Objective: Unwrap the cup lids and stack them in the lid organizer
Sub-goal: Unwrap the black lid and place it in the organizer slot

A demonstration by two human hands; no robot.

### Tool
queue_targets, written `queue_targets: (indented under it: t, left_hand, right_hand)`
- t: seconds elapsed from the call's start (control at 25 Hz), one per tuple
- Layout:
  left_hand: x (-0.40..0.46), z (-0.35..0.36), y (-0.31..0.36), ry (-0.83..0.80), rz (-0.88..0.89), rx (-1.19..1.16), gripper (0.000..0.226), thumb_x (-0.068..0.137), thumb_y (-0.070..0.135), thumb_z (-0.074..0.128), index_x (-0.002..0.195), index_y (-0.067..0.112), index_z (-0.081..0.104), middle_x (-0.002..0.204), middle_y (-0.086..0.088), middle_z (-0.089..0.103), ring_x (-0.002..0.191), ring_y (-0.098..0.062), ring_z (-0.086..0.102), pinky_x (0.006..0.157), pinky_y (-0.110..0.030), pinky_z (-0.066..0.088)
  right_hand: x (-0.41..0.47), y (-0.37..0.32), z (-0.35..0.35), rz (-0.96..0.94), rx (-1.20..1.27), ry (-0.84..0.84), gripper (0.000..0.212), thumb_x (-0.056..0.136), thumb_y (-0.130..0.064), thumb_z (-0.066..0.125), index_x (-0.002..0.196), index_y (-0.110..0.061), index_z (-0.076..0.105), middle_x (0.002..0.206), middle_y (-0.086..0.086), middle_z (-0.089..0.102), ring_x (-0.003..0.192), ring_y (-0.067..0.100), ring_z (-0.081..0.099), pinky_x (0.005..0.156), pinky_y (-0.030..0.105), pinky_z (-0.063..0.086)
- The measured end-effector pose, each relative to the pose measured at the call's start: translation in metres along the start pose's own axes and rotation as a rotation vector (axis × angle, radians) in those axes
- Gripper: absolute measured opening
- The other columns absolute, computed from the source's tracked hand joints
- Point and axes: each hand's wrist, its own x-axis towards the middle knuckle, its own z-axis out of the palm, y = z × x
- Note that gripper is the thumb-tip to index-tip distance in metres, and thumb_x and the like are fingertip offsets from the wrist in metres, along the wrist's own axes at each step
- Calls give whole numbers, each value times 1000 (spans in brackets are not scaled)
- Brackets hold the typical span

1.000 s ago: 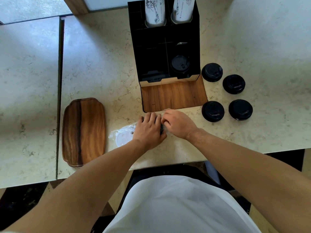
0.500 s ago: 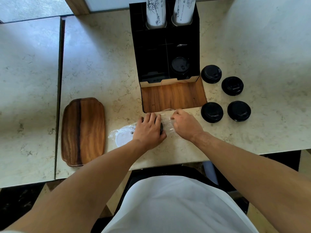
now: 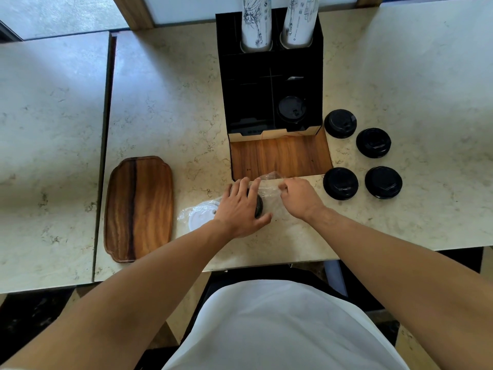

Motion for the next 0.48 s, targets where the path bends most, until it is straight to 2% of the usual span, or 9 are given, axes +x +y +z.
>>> queue_targets:
  t: [0.16, 0.28, 0.36, 0.48]
  left_hand:
    - [-2, -7, -4, 27, 19, -73, 102, 82, 74, 50, 156, 13, 15, 156, -18, 28, 146, -36, 22, 121, -50, 23]
    - [-6, -12, -7, 76, 15, -21, 106, 79, 78, 50, 155, 11, 19, 154, -16, 33, 143, -34, 28, 120, -49, 26]
    - [-8, -13, -9, 93, -13, 17, 110, 77, 82, 47, 155, 9, 21, 152, -15, 36, 140, -34, 34, 119, -49, 28]
    - [-12, -9, -13, 74, -53, 61, 113, 75, 85, 45, 154, 7, 22, 149, -15, 41, 135, -34, 40, 117, -50, 31]
  right_hand:
    - [7, -8, 2, 195, 348, -56, 26, 105, -13, 46, 108, -6, 71, 108, 11, 73, 98, 25, 69, 90, 40, 58]
    - [8, -14, -2, 356, 625, -106, 29, 103, -2, 42, 92, -6, 69, 98, 16, 73, 78, 25, 70, 67, 34, 58]
    - [8, -17, -8, 412, 746, -151, 33, 102, 4, 40, 89, -5, 68, 99, 19, 73, 79, 28, 73, 63, 32, 58]
    - [8, -14, -14, 463, 941, -292, 28, 99, 12, 43, 94, 1, 69, 106, 24, 72, 85, 29, 76, 64, 30, 62]
